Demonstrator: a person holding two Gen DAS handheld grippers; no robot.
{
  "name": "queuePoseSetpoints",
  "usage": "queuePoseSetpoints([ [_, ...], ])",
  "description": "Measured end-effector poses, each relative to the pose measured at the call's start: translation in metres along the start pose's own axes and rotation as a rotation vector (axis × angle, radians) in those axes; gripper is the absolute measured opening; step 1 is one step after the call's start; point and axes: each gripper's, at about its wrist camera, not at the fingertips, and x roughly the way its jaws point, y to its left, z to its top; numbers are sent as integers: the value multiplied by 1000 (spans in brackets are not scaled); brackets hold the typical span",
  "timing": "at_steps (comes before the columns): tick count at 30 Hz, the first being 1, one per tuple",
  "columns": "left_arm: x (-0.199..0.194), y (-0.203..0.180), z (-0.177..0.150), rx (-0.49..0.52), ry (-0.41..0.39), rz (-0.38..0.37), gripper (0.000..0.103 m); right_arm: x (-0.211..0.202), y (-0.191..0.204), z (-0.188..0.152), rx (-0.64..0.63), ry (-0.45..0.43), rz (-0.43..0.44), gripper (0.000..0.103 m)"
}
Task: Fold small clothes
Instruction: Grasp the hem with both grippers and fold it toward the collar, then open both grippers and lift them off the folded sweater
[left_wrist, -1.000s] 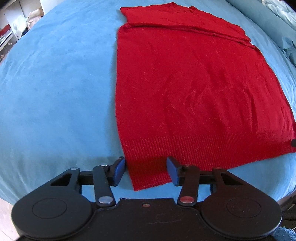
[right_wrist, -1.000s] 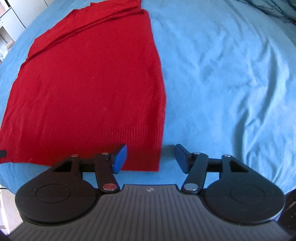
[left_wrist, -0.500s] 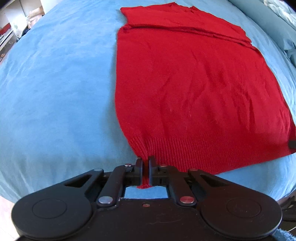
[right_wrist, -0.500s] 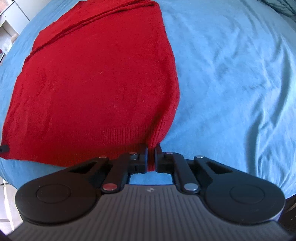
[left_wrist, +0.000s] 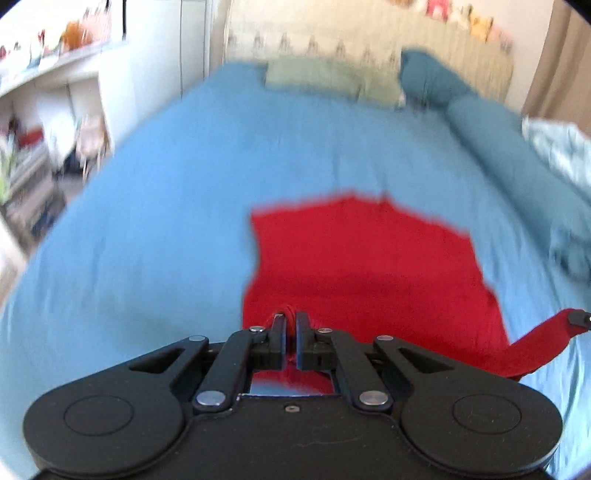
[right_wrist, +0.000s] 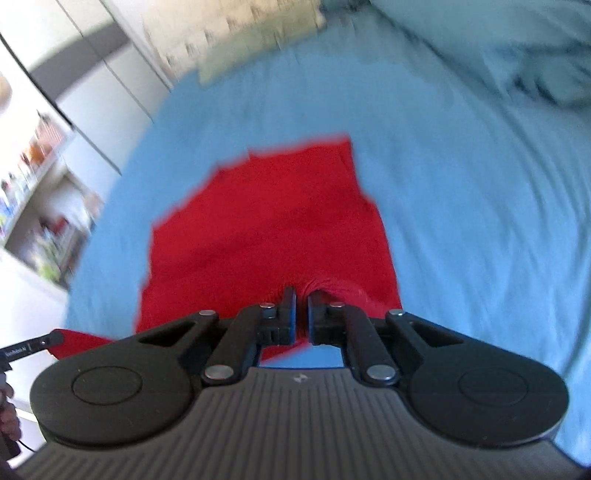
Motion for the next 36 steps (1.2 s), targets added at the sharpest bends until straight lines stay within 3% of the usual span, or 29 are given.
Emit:
queuePoseSetpoints([
  [5,74,-10,71,14,-136,-10,5,62,4,86,-3,-89,36,21],
  [9,163,-21,106,-6,-186,23,5,141,0,121,-42,-128,4,21],
  [12,235,-21,113,-25,-148,75,4,207,-8,134,-96,-131,-23,21],
  [15,279,-15,106,-20,-111,137,4,259,-17,135,-125,-111,-63,21],
  [21,306,-16,102,5,-75,185,6,301,-26,144,-121,-118,-84,23],
  [23,307,-16,106,-1,-65,184,18,306,-23,146,-161,-92,-102,32],
  [24,301,-16,107,-3,-74,185,39,303,-20,147,-168,-82,-92,57],
  [25,296,-18,109,6,-96,191,53,298,-17,147,-168,-92,-86,88],
  [26,285,-20,105,24,-124,196,78,289,-13,144,-178,-123,-83,98],
  [27,271,-24,102,43,-149,207,92,278,-10,140,-198,-158,-76,103],
  [29,245,-32,87,100,-166,158,96,263,-2,128,-239,-181,-63,103],
  [34,236,-46,29,162,-20,13,96,264,8,80,-323,-51,-34,103],
  [36,249,-47,9,142,42,19,96,273,7,63,-324,-12,-51,103],
])
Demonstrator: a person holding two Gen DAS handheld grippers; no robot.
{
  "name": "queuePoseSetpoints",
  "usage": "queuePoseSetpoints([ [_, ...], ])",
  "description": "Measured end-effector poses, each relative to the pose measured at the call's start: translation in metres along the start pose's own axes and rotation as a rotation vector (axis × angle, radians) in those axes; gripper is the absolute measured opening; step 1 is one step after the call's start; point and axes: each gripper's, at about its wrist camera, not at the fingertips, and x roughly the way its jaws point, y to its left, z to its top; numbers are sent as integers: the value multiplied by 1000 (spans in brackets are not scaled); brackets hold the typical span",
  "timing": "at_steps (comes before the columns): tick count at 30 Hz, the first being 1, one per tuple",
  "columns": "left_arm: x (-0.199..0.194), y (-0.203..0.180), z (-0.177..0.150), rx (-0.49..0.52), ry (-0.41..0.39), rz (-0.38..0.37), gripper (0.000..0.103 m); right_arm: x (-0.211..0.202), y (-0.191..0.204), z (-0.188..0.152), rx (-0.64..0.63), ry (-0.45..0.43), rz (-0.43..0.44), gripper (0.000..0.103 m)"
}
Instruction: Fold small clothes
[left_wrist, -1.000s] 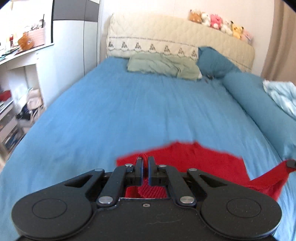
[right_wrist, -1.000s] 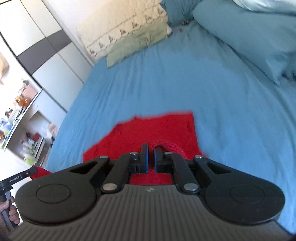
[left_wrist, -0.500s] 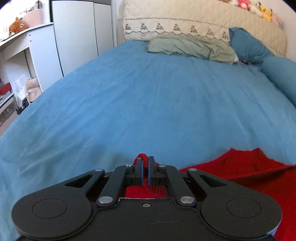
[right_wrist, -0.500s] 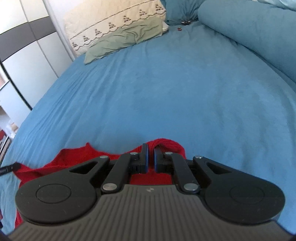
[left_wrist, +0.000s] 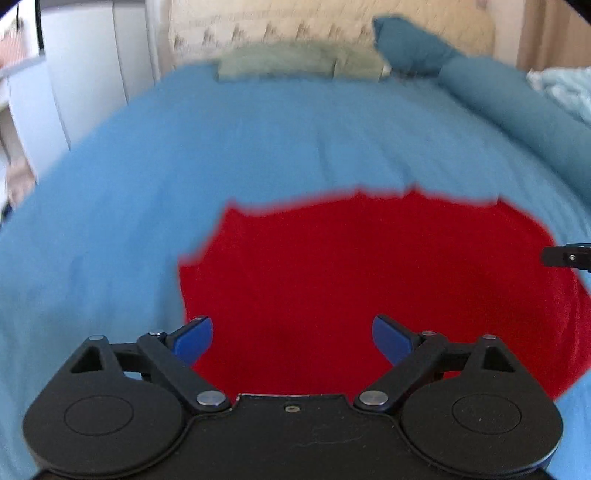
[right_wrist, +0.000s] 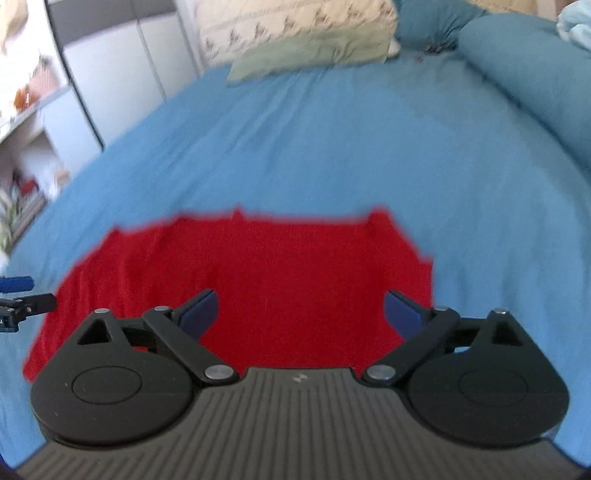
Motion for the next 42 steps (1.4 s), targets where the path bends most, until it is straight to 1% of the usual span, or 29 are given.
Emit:
queuePoseSetpoints([
  [1,6,1,-7,-19,21,1,96,5,1,-9,12,20,-5,103],
  [3,19,5,-23,-62,59,11,96,14,-1,-23,38,27,-27,103],
  [5,21,6,-31,-72,38,6,97,20,-7,-32,53,15,-45,103],
  [7,24,2,-28,-88,45,14,98,23,-3,-37,34,-8,-69,103],
  [10,24,3,-16,-113,78,41,98,24,4,-38,19,-10,-97,103],
  [13,18,-5,-5,-88,91,82,97,19,4,-30,19,4,-91,103],
  [15,1,-12,2,-27,62,162,97,5,5,-21,6,-6,-75,103],
  [17,-24,-21,12,34,12,230,98,-22,7,-11,-13,-54,-94,103],
  [18,-35,-24,14,51,-10,239,99,-40,7,-8,1,-80,-108,103],
  [19,-47,-27,17,56,-21,242,103,-56,7,-8,20,-88,-106,103],
  [20,-54,-31,21,50,-21,243,103,-70,8,-9,38,-86,-107,103],
  [21,-61,-34,23,37,-13,230,103,-83,9,-13,54,-82,-122,103],
  [22,-65,-36,22,26,-3,199,103,-96,11,-19,73,-70,-146,103],
  [25,-69,-48,20,14,28,123,103,-117,11,-47,158,-25,-173,103],
  [27,-63,-57,18,20,56,96,103,-117,5,-65,239,4,-182,103],
  [29,-57,-67,15,29,57,78,103,-112,-1,-82,298,11,-198,103],
  [31,-48,-77,11,38,53,57,103,-104,-9,-97,351,0,-222,103],
  [33,-37,-88,6,44,60,41,103,-92,-18,-107,411,-21,-227,103],
  [35,-25,-96,3,43,73,31,103,-80,-27,-116,479,-47,-208,99],
  [36,-16,-101,2,33,86,23,103,-76,-31,-120,508,-60,-199,95],
  [39,1,-115,0,2,122,-15,102,-65,-39,-121,562,-107,-208,90],
  [42,18,-126,6,3,128,-12,101,-59,-47,-113,595,-120,-205,86],
])
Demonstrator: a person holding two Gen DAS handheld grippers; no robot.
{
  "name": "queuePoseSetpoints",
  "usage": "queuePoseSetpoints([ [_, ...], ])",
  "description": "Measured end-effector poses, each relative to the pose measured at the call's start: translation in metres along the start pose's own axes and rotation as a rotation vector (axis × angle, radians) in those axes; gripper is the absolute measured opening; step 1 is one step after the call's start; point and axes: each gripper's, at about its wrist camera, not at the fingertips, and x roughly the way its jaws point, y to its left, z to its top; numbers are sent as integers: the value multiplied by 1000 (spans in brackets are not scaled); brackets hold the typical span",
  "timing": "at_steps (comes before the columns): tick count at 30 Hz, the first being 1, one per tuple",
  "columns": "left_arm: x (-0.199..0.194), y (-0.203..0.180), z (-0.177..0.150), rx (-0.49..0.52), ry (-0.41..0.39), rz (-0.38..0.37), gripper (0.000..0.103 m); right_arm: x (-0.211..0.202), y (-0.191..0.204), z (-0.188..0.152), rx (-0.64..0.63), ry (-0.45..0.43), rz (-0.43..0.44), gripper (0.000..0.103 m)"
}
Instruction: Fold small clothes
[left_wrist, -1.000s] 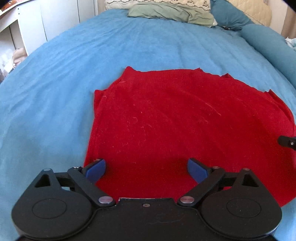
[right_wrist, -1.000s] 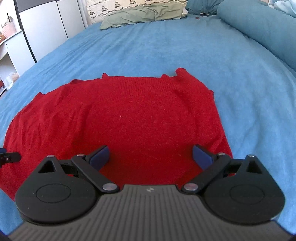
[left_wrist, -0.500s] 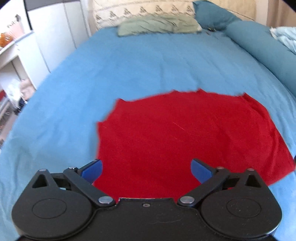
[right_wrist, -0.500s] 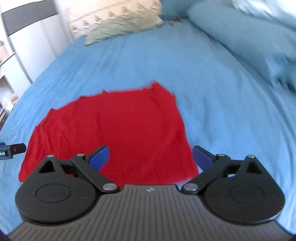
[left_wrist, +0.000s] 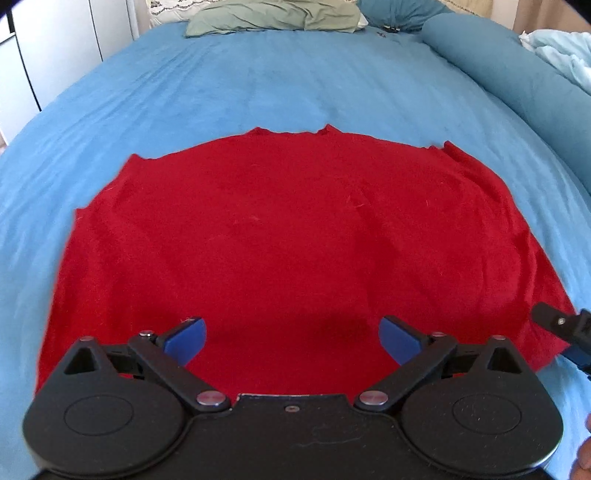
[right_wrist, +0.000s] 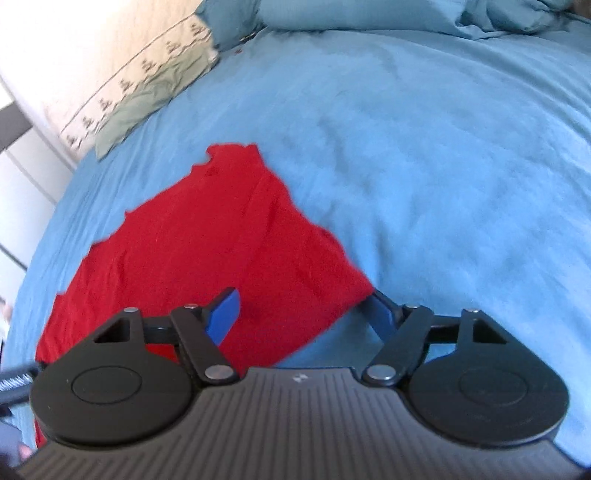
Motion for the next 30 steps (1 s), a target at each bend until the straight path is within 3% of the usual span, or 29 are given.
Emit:
queuePoseSetpoints([
  [5,24,3,18,-25,4,37,100,17,10,18,-68,57,25,57],
  [8,44,11,16,-29,52,28,103,23,18,21,-141,90,-18,45],
  [10,47,13,15,-9,39,18,103,23,27,23,-173,105,-39,32],
  [12,49,14,18,2,56,13,103,19,37,27,-183,109,-53,30],
  [15,44,24,24,-20,77,-46,103,2,69,42,-205,91,1,29],
  [17,30,42,23,-28,61,-115,102,-13,107,52,-291,58,64,29],
  [20,4,78,16,-4,24,-79,101,-30,175,53,-445,20,208,28],
  [23,-24,126,2,-1,-7,-44,101,-33,241,31,-565,54,418,28],
  [25,-38,158,-14,-7,-10,-13,101,-23,286,-1,-697,185,543,28],
  [27,-48,184,-35,-12,7,32,101,-5,320,-45,-838,325,565,27],
  [30,-55,210,-67,-19,44,51,101,28,343,-119,-1031,418,504,27],
])
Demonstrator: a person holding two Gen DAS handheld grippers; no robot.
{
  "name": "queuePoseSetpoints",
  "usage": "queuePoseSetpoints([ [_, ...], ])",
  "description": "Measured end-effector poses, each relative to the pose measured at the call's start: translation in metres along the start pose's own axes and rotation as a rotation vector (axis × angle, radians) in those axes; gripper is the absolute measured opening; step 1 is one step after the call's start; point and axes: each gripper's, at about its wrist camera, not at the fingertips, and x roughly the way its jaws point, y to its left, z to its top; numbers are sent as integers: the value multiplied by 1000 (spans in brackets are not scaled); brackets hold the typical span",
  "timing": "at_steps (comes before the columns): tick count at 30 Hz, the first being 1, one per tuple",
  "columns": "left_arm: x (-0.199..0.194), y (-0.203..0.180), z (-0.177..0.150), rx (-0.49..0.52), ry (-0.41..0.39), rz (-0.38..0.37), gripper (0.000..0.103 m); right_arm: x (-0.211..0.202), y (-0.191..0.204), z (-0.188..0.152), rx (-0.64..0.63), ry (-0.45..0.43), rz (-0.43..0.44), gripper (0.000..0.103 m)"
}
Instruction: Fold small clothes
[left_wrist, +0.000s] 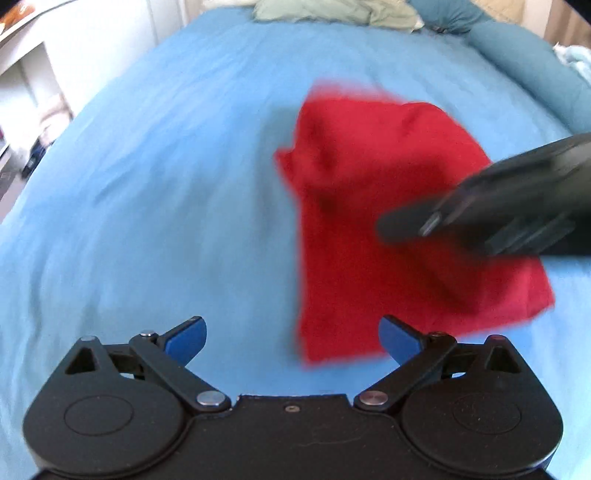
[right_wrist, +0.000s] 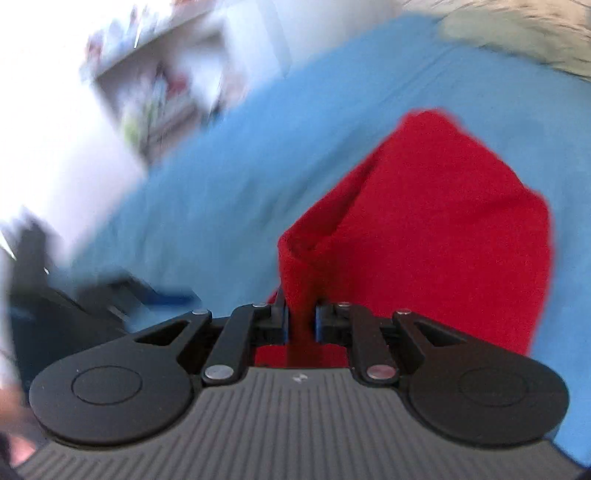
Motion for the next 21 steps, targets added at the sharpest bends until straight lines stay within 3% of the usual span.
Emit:
queuePoseSetpoints([
  [3,-5,14,-23,-9,12,-13,101,29,18,-14,-62,43,-24,28],
  [5,-6,19,-30,-14,17,-29,101,27,18,-17,-58,30,-34,38],
  [7,-10,21,-34,-24,11,-53,101,14,16,-15,-32,3,-19,78],
  [9,-16,23,-33,-41,0,-85,101,-14,6,-16,-7,-68,-10,89],
  [11,-24,17,-31,-61,-16,-116,101,-42,-7,-18,39,-127,-38,92],
  [12,-28,14,-30,-68,-21,-125,101,-54,-16,-19,78,-143,-80,102],
  [15,-33,7,-27,-81,-37,-143,101,-80,-37,-47,179,-123,-233,103],
  [18,-31,-2,-20,-103,-57,-153,101,-84,-54,-88,247,-92,-255,103],
  [21,-23,-8,-7,-129,-70,-137,101,-75,-51,-119,226,-71,-334,103],
])
